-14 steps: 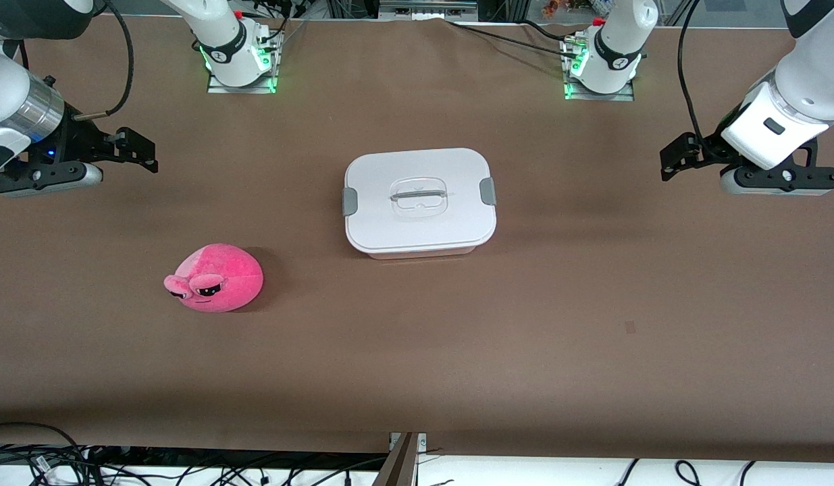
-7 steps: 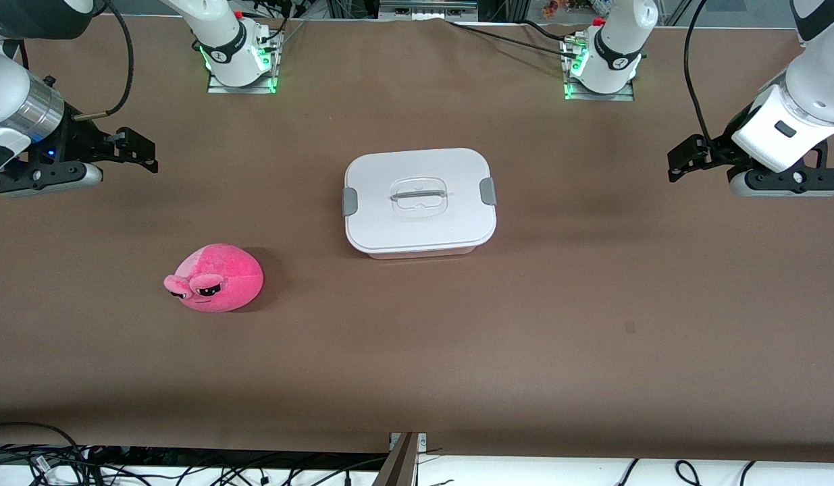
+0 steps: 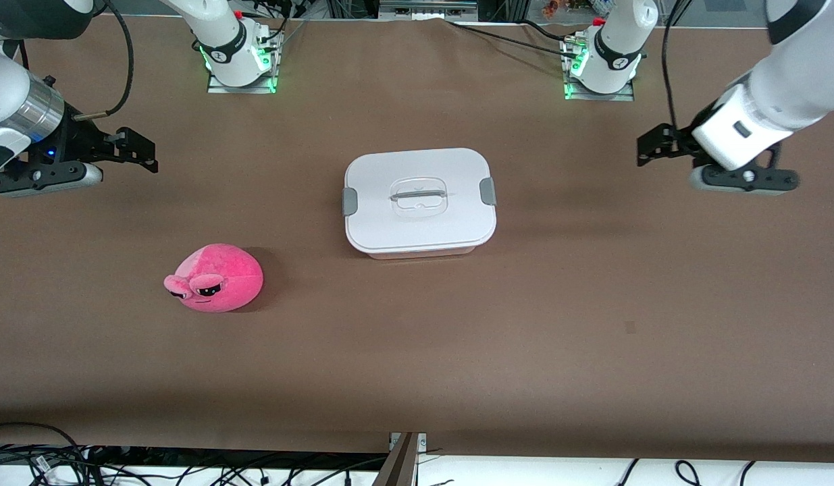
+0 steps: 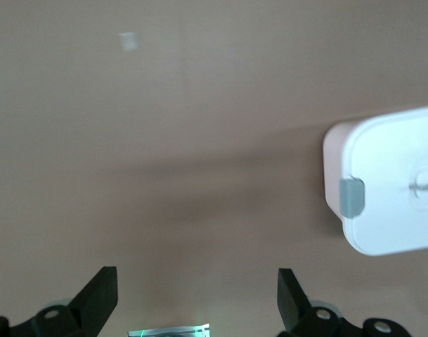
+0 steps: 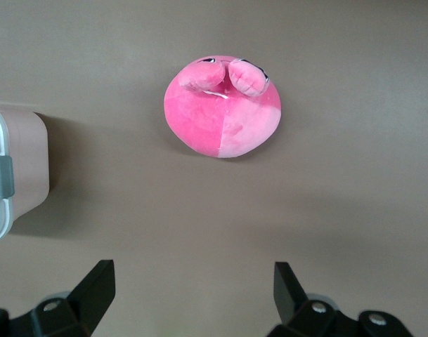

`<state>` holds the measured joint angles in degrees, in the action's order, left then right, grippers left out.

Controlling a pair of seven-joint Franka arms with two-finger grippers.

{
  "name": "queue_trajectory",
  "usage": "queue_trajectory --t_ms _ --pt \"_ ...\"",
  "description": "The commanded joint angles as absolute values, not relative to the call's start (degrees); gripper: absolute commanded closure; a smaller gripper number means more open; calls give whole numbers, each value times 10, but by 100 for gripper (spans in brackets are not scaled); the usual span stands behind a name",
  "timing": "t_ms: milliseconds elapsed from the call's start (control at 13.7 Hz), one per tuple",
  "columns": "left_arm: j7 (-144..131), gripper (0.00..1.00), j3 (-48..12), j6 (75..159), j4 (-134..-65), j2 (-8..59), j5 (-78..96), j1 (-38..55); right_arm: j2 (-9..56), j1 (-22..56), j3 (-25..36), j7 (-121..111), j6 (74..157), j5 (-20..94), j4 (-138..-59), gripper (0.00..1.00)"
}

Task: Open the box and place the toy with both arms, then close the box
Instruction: 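Move the left gripper over the box lid and grasp its handle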

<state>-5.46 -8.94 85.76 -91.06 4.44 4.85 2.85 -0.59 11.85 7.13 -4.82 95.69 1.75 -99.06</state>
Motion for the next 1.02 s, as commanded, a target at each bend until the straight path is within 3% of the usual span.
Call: queue_trajectory --t_ms 0,292,658,950 --pt "49 0 -101 875 -880 117 66 57 -7 120 72 -45 958 22 -989 0" --pt "122 0 -105 957 -856 181 65 153 -8 120 72 -45 958 22 -989 0" --pt "178 0 -105 1155 -865 252 26 291 -8 120 72 -45 958 22 -989 0" --pt "278 0 -106 1203 -867 287 26 337 -7 120 72 -45 958 22 -989 0"
